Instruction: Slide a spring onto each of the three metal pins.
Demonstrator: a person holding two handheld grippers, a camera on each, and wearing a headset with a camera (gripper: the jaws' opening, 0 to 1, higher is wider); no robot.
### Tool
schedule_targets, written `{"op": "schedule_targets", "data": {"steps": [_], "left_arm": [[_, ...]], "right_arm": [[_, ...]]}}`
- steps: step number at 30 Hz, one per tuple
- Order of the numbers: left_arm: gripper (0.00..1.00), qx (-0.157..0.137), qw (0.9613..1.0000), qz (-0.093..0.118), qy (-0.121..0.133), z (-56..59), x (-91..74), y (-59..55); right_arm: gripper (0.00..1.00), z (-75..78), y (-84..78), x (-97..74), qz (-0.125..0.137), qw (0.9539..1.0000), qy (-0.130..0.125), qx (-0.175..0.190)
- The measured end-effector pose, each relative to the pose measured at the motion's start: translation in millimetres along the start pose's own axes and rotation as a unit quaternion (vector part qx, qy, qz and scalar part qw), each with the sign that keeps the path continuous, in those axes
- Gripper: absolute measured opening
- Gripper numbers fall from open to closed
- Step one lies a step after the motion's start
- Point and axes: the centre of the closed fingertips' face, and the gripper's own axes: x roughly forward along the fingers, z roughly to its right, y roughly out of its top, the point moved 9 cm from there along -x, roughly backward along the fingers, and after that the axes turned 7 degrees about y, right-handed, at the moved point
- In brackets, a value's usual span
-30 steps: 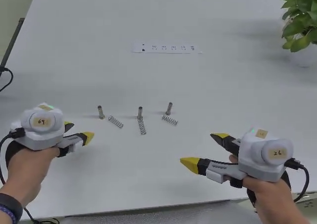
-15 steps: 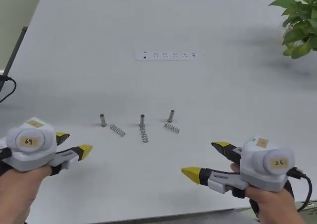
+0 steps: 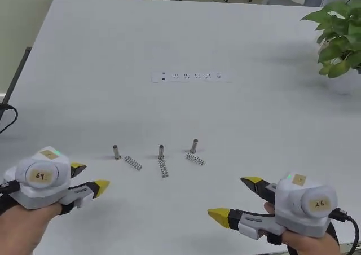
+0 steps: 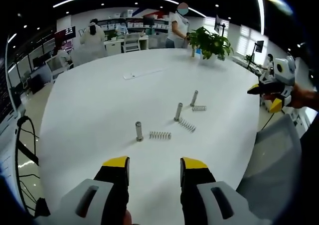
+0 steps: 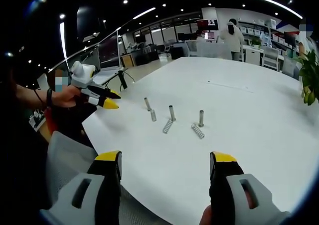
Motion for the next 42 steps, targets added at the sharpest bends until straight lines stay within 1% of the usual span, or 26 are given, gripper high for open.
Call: {"op": "schedule_targets", "data": {"steps": [1, 3, 5, 6, 7, 9, 11, 17, 21, 26, 28, 30, 31, 36, 38, 39, 40, 41, 42], "left_arm": [[0.35, 0.004, 1.0000, -0.001, -0.002, 1.1, 0.7, 0.9], [0.34, 0.022, 0.9997, -0.007, -0.012, 3.6, 3.1, 2.7], [0.34, 0.034, 0.9993, -0.008, -0.014, 5.1, 5.3, 4.4], [0.34, 0.044, 0.9988, -0.011, -0.019, 6.1, 7.2, 5.5], [0.34, 0.049, 0.9985, -0.012, -0.023, 5.6, 8.5, 5.4], [0.33, 0.053, 0.9981, -0.014, -0.028, 5.0, 12.7, 6.4], [0.34, 0.050, 0.9980, -0.014, -0.035, 5.1, 15.4, 8.3], [0.33, 0.057, 0.9974, -0.013, -0.042, 6.3, 24.9, 13.0], [0.33, 0.071, 0.9961, -0.012, -0.051, 10.3, 30.9, 19.2], [0.32, 0.092, 0.9938, -0.011, -0.060, 11.9, 38.6, 25.4], [0.31, 0.111, 0.9913, -0.012, -0.069, 14.6, 42.0, 27.7], [0.31, 0.125, 0.9891, -0.018, -0.075, 16.4, 46.1, 27.8], [0.31, 0.142, 0.9864, -0.023, -0.079, 17.4, 49.3, 28.2], [0.30, 0.189, 0.9774, -0.032, -0.090, 23.0, 60.9, 31.0], [0.30, 0.207, 0.9731, -0.035, -0.094, 26.4, 65.6, 32.8], [0.30, 0.225, 0.9687, -0.038, -0.098, 27.5, 68.9, 33.6], [0.30, 0.237, 0.9657, -0.040, -0.099, 28.8, 71.4, 33.9], [0.30, 0.243, 0.9639, -0.042, -0.100, 29.8, 73.5, 34.0], [0.30, 0.253, 0.9609, -0.045, -0.103, 31.3, 77.4, 34.0]], "right_arm": [[0.71, 0.0, 0.1, -0.1, 0.001, 1.0000, 0.000, 0.000], [0.71, 0.6, 0.1, -0.2, 0.001, 1.0000, 0.000, 0.001], [0.71, 0.4, 0.5, -0.1, 0.000, 1.0000, 0.001, 0.000], [0.71, 0.8, 0.8, 0.0, 0.001, 1.0000, 0.002, 0.000], [0.71, 0.9, 0.9, 0.1, 0.001, 1.0000, 0.002, 0.000], [0.71, 1.4, 0.9, 0.3, 0.001, 1.0000, 0.002, -0.001], [0.71, 1.4, 0.9, 0.4, 0.001, 1.0000, 0.002, -0.001], [0.71, 1.0, 1.5, 1.2, 0.000, 1.0000, 0.002, -0.001], [0.71, -0.1, 0.0, 2.6, -0.003, 1.0000, 0.004, -0.001], [0.71, 0.1, -0.9, 3.1, -0.006, 1.0000, 0.005, 0.001], [0.71, 0.3, -0.4, 2.9, -0.005, 1.0000, 0.004, -0.002], [0.71, 0.9, -0.5, 2.7, -0.003, 1.0000, 0.004, -0.001], [0.71, 1.0, -0.8, 2.5, -0.003, 1.0000, 0.003, 0.000], [0.71, 1.0, -3.2, 1.1, -0.007, 1.0000, 0.003, -0.001], [0.71, 1.4, -4.7, 0.2, -0.012, 0.9999, 0.001, -0.002], [0.71, 1.4, -5.1, -0.1, -0.013, 0.9999, 0.001, -0.002], [0.71, 2.3, -6.0, -0.4, -0.013, 0.9999, 0.001, -0.001], [0.71, 2.5, -6.3, -0.6, -0.012, 0.9999, 0.001, 0.000], [0.71, 2.5, -6.4, -1.0, -0.012, 0.9999, 0.001, 0.001]]}}
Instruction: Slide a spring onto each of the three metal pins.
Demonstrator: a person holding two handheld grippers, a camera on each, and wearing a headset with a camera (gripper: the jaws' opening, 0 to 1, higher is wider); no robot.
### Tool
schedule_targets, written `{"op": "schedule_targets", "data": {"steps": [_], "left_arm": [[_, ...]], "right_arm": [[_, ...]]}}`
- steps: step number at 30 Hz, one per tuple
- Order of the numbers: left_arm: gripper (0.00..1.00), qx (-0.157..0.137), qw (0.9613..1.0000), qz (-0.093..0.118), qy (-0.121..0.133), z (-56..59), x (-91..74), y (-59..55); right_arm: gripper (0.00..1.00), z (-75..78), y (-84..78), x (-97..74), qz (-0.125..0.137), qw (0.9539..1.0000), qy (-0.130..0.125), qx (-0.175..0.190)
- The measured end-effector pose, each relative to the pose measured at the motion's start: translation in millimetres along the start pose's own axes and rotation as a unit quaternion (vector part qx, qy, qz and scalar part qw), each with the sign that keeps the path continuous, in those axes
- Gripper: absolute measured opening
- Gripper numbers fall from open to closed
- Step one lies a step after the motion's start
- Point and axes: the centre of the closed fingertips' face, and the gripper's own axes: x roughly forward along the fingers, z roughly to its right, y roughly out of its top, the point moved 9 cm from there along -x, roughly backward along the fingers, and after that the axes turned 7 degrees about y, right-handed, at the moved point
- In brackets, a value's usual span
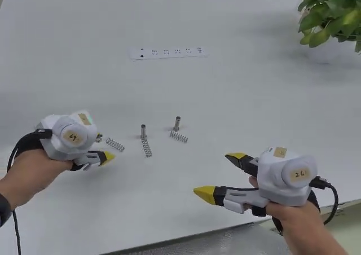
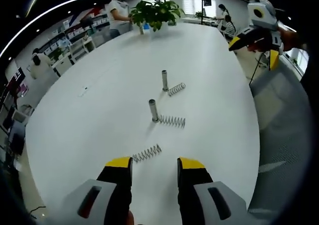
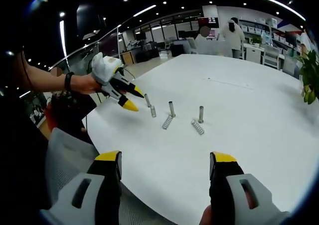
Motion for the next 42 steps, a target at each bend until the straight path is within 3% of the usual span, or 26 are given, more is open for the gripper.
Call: {"op": "schedule_targets", "data": {"steps": [7, 10, 12, 20, 24, 42], "left_arm": [[0.30, 0.051, 0.9984, -0.015, -0.019, 1.4, 18.9, 5.2], [0.28, 0.088, 0.9956, -0.026, -0.020, 1.0, 27.5, 5.4], [0.27, 0.095, 0.9946, -0.031, -0.026, 1.6, 31.9, 4.7], [0.27, 0.092, 0.9934, -0.058, -0.038, -7.5, 45.2, 0.2], [0.27, 0.097, 0.9913, -0.075, -0.047, -6.8, 49.4, -2.6], [0.15, 0.092, 0.9878, -0.104, -0.069, 2.1, 38.8, -15.0]], "right_arm": [[0.71, 1.3, 0.5, -1.3, 0.000, 1.0000, -0.002, 0.003], [0.71, 2.3, 0.2, -1.3, 0.000, 1.0000, -0.002, 0.003], [0.71, 2.8, -0.1, -1.4, 0.001, 1.0000, -0.003, 0.004], [0.71, 5.4, -2.3, -3.1, 0.002, 0.9999, -0.005, 0.010], [0.71, 6.4, -3.5, -2.7, 0.001, 0.9999, -0.004, 0.011], [0.70, 6.2, -3.7, -0.1, 0.004, 0.9999, -0.002, 0.011]]}}
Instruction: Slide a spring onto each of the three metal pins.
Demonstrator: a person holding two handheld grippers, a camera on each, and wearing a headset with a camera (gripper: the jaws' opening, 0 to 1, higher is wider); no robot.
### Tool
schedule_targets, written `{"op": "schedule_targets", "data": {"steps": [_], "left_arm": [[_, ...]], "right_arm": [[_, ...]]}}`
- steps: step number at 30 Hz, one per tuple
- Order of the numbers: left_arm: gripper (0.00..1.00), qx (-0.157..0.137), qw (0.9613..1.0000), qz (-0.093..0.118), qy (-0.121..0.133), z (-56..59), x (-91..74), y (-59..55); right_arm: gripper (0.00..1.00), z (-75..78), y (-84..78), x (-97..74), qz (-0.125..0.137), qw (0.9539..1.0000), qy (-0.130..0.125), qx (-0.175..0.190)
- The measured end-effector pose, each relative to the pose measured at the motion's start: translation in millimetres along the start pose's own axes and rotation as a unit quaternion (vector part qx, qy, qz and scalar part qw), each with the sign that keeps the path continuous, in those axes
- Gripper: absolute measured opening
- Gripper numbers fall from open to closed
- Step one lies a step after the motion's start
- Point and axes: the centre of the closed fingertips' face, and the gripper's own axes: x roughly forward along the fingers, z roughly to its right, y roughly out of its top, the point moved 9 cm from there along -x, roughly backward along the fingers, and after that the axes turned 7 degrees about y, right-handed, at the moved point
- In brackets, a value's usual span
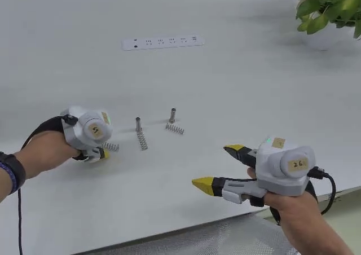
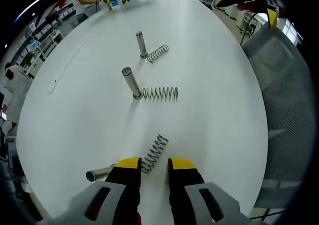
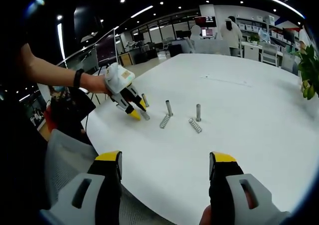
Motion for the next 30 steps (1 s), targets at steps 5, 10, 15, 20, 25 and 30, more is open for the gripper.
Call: {"op": "schedule_targets", "data": {"steps": [5, 10, 15, 20, 25, 30], "left_arm": [[0.13, -0.023, 0.9994, -0.005, -0.025, 9.2, 0.3, -8.5], [0.03, -0.038, 0.9988, 0.010, -0.029, 17.1, -2.1, -11.2], [0.03, -0.038, 0.9986, 0.012, -0.034, 24.6, -6.6, -13.2], [0.03, -0.058, 0.9976, 0.013, -0.035, 28.1, -7.8, -17.5], [0.03, -0.084, 0.9958, 0.020, -0.031, 33.4, -14.0, -20.5], [0.02, -0.097, 0.9944, 0.037, -0.017, 35.6, -25.3, -19.9]], "right_arm": [[0.70, -1.0, -0.7, -0.3, 0.003, 1.0000, -0.001, 0.002], [0.70, -2.0, 0.2, -1.1, 0.005, 1.0000, -0.001, 0.001], [0.70, -2.4, 0.7, -1.5, 0.005, 1.0000, -0.001, -0.002], [0.70, -4.8, 1.4, -0.9, 0.004, 1.0000, 0.001, -0.006], [0.70, -6.3, 0.3, 0.4, 0.005, 1.0000, 0.002, -0.006], [0.70, -10.0, -1.6, 3.9, 0.001, 0.9999, 0.008, -0.006]]}}
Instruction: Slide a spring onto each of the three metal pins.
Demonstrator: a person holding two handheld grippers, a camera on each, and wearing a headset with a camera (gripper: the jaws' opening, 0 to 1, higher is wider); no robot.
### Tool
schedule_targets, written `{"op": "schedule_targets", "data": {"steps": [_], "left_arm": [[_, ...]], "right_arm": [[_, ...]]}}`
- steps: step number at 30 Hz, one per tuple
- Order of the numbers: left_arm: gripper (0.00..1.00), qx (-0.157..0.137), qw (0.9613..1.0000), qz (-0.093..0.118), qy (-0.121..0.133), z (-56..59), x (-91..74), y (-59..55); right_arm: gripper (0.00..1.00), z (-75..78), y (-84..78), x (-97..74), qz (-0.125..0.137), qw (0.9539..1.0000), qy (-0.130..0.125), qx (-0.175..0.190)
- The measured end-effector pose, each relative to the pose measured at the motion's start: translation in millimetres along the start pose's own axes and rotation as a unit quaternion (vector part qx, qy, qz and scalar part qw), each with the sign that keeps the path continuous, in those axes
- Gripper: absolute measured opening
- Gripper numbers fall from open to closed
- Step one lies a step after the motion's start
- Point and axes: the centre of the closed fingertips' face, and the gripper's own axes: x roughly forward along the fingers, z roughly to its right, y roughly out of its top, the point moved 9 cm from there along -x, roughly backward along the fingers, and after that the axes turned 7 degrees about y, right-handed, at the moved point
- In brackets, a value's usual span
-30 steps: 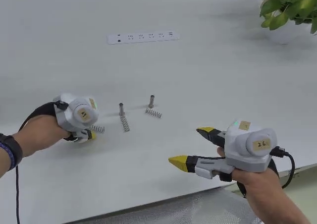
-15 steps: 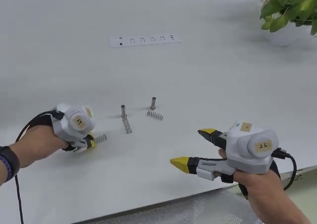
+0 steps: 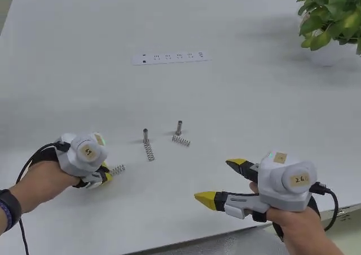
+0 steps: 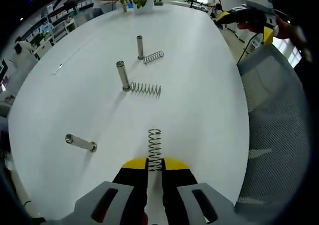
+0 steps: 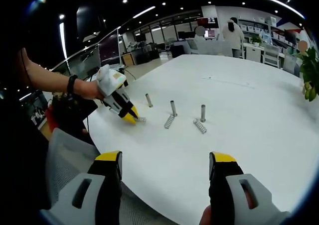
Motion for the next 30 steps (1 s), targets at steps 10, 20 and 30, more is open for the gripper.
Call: {"op": "schedule_targets", "data": {"steps": [10, 20, 30], "left_arm": [[0.02, -0.056, 0.9972, 0.044, 0.021, 12.9, -16.9, -7.4], [0.02, -0.066, 0.9952, 0.063, 0.035, 26.2, -30.6, -12.2], [0.02, -0.069, 0.9924, 0.090, 0.048, 39.9, -42.8, -3.7]], "right_arm": [[0.70, -9.0, -4.8, 8.9, -0.011, 0.9998, 0.017, -0.007], [0.69, -15.5, -7.9, 12.6, -0.017, 0.9995, 0.027, -0.008], [0.69, -19.0, -5.3, 20.4, -0.017, 0.9990, 0.040, -0.013]]}}
